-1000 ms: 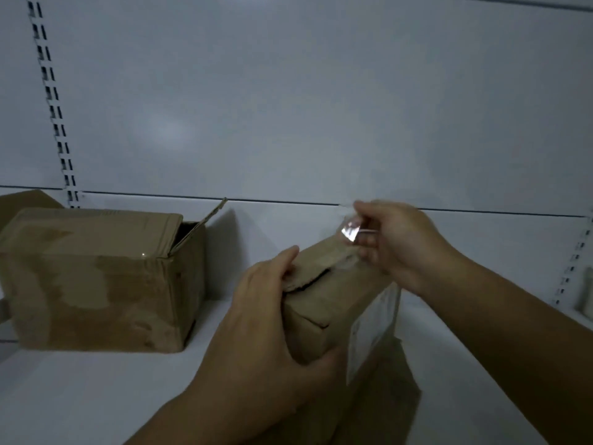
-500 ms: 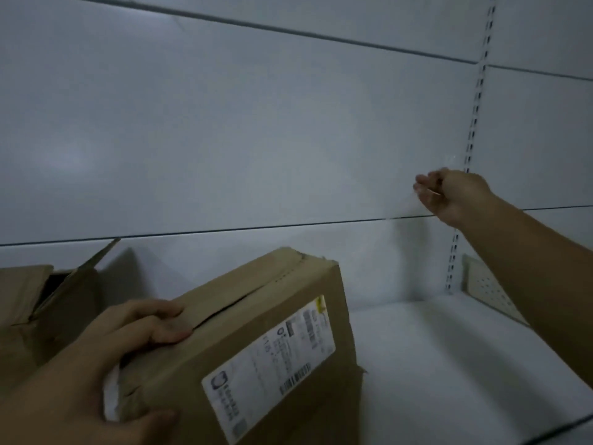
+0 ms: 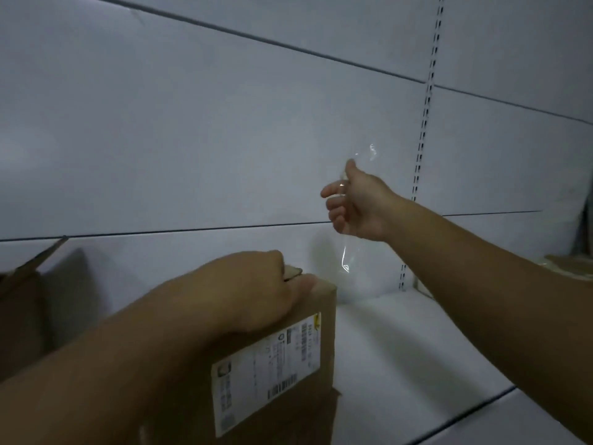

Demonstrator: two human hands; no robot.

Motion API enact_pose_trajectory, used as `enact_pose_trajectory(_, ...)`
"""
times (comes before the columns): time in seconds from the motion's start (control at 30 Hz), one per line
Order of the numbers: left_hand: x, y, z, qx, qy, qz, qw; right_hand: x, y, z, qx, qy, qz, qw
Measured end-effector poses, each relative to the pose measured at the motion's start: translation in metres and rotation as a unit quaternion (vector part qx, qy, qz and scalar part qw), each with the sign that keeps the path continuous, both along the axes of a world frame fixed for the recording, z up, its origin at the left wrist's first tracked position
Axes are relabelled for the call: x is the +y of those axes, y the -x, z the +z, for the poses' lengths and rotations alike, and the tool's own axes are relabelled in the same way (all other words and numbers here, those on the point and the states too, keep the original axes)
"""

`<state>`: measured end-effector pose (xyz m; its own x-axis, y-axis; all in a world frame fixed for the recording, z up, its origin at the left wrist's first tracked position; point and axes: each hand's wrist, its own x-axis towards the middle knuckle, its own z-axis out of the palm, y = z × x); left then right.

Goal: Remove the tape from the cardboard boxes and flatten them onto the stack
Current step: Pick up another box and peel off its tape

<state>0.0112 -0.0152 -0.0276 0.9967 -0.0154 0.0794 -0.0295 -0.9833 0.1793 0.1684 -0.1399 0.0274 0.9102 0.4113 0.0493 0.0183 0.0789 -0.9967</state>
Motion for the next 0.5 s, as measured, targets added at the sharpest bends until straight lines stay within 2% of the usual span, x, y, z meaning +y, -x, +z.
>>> enact_pose_trajectory(0.03,-0.009,-0.017,-0.007,0.000,-0.022,-0.020,1.000,0.002,0.004,-0.003,-0.012,0.022,0.006,1.000)
enact_pose_trajectory(0.1,-0.008,-0.043,-0.020,0.043,-0.040,0.005,0.998,-0.003,0.009,-0.004,-0.052,0.056,-0.017,0.997)
enact_pose_trajectory(0.2,-0.004,-0.048,-0.022,0.039,-0.035,-0.024,0.998,-0.035,0.006,-0.001,-0.128,0.031,-0.128,0.983)
enact_pose_trajectory(0.3,0.002,-0.050,-0.024,0.027,-0.005,-0.053,0.998,-0.091,-0.004,0.002,-0.193,0.047,-0.255,0.946)
enact_pose_trajectory(0.37,0.002,-0.053,-0.028,0.020,0.004,-0.061,0.998,-0.137,-0.008,0.005,-0.190,0.036,-0.294,0.936)
enact_pose_trajectory(0.5,-0.003,-0.054,-0.030,-0.048,0.046,-0.082,0.994,-0.210,-0.014,0.014,-0.119,-0.098,-0.273,0.949)
